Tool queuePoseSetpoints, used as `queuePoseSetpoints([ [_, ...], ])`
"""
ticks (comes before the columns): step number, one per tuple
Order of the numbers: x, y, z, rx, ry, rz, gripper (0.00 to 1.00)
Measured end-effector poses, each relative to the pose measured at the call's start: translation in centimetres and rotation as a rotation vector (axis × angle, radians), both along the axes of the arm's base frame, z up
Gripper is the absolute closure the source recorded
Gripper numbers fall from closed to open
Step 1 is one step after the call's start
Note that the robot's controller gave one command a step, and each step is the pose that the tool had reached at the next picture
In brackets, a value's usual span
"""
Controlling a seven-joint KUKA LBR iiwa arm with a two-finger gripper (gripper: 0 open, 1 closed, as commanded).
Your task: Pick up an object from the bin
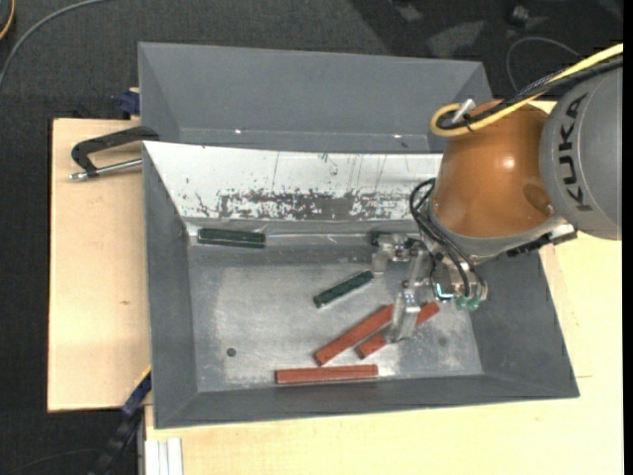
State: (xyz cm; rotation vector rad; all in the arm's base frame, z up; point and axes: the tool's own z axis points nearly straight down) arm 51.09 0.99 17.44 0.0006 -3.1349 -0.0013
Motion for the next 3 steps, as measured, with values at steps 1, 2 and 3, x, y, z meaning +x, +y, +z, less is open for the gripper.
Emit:
queuePoseSetpoints([
  [1,-1.1,1.9,-10.6,0.001,-0.013,0.025,0.0],
  [2,-1.1,1.9,-10.4,0.001,-0.01,0.025,1.0],
  [3,-0.8,3.4,6.7,0.001,-0.021,0.037,1.0],
])
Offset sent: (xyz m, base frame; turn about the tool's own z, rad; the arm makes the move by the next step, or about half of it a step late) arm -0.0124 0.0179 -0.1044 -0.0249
